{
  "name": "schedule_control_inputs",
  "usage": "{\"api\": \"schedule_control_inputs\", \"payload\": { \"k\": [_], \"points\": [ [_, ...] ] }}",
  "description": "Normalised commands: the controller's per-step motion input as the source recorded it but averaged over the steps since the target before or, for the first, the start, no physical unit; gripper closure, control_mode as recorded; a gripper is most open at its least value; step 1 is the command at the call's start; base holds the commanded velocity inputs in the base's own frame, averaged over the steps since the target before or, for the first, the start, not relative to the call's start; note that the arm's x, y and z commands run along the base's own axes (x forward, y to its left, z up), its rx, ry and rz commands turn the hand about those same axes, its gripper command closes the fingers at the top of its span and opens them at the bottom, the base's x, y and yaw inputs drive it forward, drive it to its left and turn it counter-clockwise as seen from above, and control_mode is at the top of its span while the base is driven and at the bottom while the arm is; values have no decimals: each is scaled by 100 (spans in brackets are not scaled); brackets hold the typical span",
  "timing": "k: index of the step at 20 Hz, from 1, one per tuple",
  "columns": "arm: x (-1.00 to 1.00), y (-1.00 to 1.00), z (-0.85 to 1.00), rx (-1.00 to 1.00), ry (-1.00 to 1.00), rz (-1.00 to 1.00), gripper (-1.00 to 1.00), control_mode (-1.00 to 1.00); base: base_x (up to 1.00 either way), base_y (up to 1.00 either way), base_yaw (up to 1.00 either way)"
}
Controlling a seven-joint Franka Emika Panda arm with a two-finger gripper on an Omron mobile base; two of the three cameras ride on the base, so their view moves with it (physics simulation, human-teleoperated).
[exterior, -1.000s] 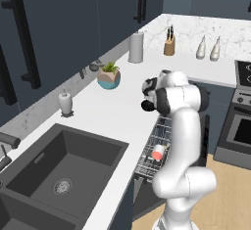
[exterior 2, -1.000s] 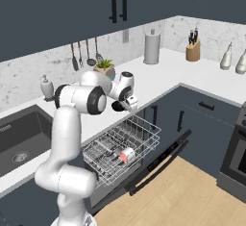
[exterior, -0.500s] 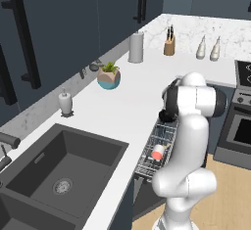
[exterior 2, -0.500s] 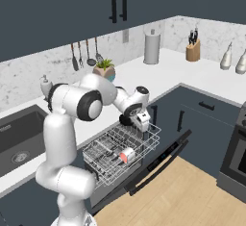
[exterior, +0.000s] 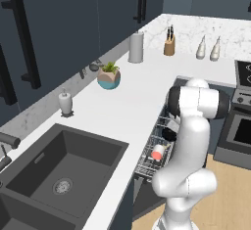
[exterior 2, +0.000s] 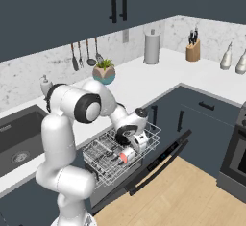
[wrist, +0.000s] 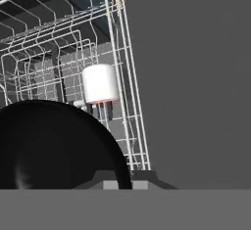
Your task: Pick up the cup and bowl from the counter, place them in the dishwasher, and close the dishwasher door.
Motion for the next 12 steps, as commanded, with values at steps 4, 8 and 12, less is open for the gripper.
{"api": "schedule_control_inputs", "payload": {
  "k": [4, 8, 12],
  "points": [
    [15, 37, -72, 10, 9, 10, 100, -100, 0, 0, 0],
    [22, 46, -71, 9, 11, 11, 100, -100, 0, 0, 0],
    [3, 44, -69, 6, 5, 8, 100, -100, 0, 0, 0]
  ]
}}
